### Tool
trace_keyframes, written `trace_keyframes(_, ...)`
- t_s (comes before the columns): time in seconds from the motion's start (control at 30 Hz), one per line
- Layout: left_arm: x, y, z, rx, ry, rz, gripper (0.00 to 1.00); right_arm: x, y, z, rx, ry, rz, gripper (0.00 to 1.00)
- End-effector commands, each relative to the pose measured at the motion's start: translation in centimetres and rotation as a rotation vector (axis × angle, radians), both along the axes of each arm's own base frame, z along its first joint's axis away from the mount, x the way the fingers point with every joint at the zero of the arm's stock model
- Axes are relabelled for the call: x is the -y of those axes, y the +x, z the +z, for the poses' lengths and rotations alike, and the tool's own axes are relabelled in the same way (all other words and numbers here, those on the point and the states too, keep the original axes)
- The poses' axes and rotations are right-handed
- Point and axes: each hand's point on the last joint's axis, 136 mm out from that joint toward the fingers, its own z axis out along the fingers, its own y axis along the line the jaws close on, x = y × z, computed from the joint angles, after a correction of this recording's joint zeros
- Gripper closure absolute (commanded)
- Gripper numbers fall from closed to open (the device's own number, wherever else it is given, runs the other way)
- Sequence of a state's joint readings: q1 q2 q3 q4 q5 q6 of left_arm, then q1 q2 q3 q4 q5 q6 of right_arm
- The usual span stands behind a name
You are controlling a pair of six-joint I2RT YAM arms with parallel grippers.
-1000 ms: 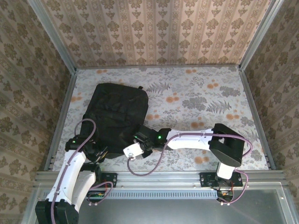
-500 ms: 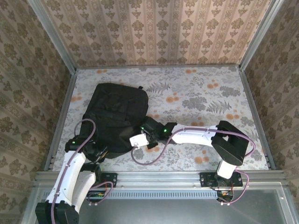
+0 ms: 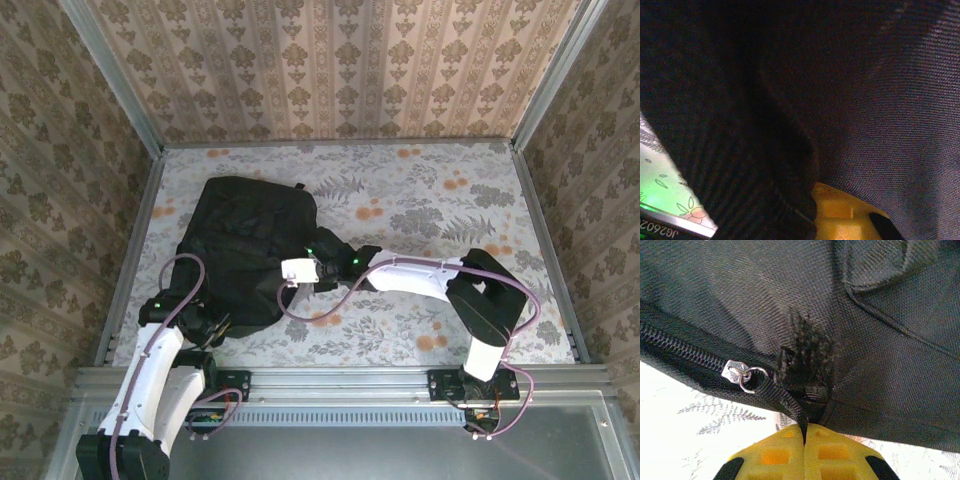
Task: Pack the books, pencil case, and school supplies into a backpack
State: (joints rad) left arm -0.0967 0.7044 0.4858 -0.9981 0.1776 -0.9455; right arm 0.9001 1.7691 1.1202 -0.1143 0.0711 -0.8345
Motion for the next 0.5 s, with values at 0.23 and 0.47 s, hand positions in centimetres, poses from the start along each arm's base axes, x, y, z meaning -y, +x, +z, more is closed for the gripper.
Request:
trace_keyframes(0.23,4.6,4.0,3.3,0.215,-0.055,-0.311,1.00,3.3,5.4,3.3,0.071,0.159,-0.396,1.00)
trace_keyframes(0.47,12.1,4.1,5.8,0.280,-0.119,-0.702,0.98,6.2,4.3,4.4,-0.016,0.366,-0.547,1.00)
